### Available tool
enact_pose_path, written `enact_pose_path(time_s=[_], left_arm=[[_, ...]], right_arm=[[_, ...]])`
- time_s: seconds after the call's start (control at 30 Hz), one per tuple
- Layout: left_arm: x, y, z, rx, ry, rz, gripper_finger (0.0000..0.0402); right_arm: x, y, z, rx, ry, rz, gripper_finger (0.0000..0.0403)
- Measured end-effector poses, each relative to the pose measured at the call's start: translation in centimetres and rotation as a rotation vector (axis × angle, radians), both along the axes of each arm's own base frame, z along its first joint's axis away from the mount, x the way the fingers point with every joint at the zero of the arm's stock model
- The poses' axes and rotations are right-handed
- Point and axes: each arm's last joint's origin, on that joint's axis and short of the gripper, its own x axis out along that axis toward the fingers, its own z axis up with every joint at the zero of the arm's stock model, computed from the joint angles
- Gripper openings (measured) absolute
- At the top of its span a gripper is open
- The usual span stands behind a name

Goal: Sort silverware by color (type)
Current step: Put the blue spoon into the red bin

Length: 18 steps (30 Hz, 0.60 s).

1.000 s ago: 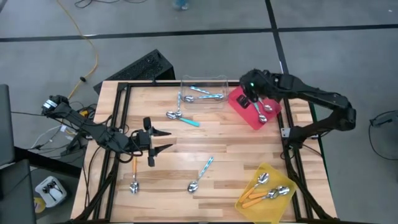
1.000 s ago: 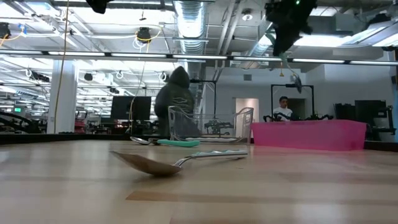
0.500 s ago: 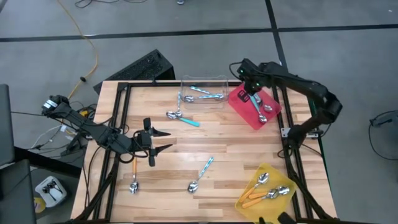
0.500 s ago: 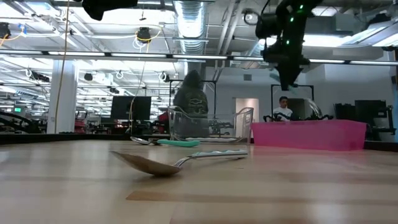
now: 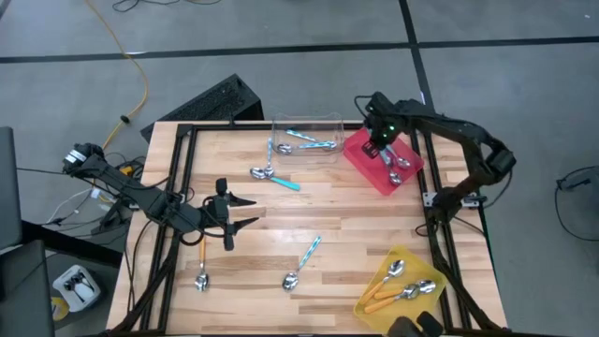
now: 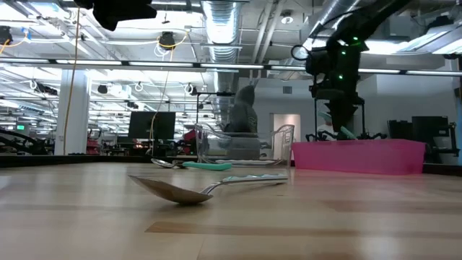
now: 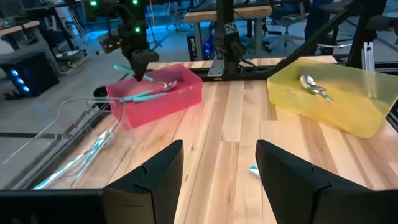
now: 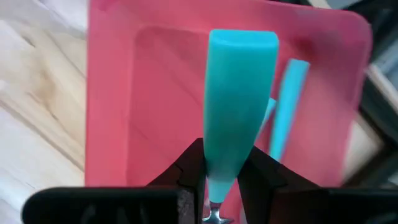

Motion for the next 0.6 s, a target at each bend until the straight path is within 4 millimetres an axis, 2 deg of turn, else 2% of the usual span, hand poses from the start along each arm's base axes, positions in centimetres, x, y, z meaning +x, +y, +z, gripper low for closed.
enact_pose_path(time_s=[0.13,0.3,0.6], left_arm=[[0.0,0.0,0.0,0.001,-0.001,0.0,0.019],[0.0,0.1,0.0,0.009,-0.004,0.019,0.019],[0.0,0.2,0.1,0.04,-0.008,0.066,0.019]], right_arm=[[-1.6,0.4,-0.6,-0.028,-0.103,-0.011,0.0091],[-2.9,0.5,-1.3,0.014,-0.07,-0.035,0.0091],[-2.2,-0.9,-3.3,0.031,-0.052,-0.03,0.0091]])
